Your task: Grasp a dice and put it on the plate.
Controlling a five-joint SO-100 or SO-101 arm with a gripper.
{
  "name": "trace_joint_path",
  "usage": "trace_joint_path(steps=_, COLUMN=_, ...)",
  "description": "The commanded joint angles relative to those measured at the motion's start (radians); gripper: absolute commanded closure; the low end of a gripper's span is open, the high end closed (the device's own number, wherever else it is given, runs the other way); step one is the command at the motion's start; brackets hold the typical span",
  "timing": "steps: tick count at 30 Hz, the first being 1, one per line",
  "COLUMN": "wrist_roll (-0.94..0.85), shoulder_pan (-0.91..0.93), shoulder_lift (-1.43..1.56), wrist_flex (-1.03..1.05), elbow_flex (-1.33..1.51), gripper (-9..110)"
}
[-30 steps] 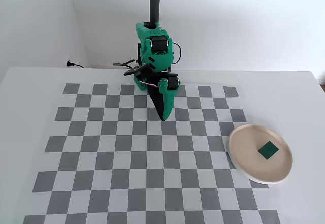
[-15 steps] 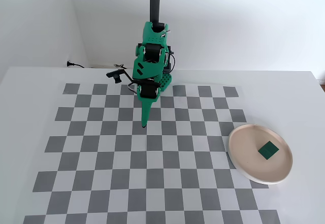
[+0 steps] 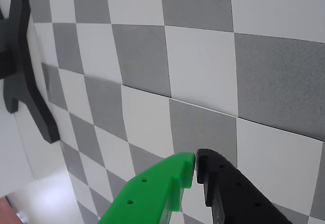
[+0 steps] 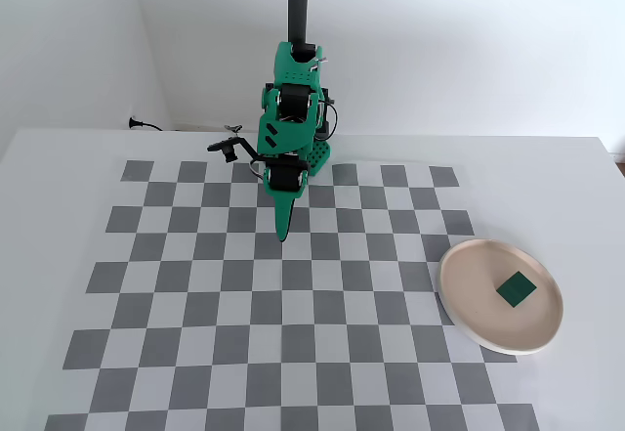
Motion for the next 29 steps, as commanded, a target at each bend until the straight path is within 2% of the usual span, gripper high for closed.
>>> trace_joint_path(steps=1, wrist_roll=-0.035, shoulder_pan=-0.009, shoulder_lift=0.012, wrist_flex=-0.011, elbow_flex=-0.018, gripper=106)
trace_joint_path(steps=29, wrist_roll=-0.051, shoulder_pan=-0.012, shoulder_lift=0.012, wrist_flex=-0.014, elbow_flex=-0.017, gripper=106)
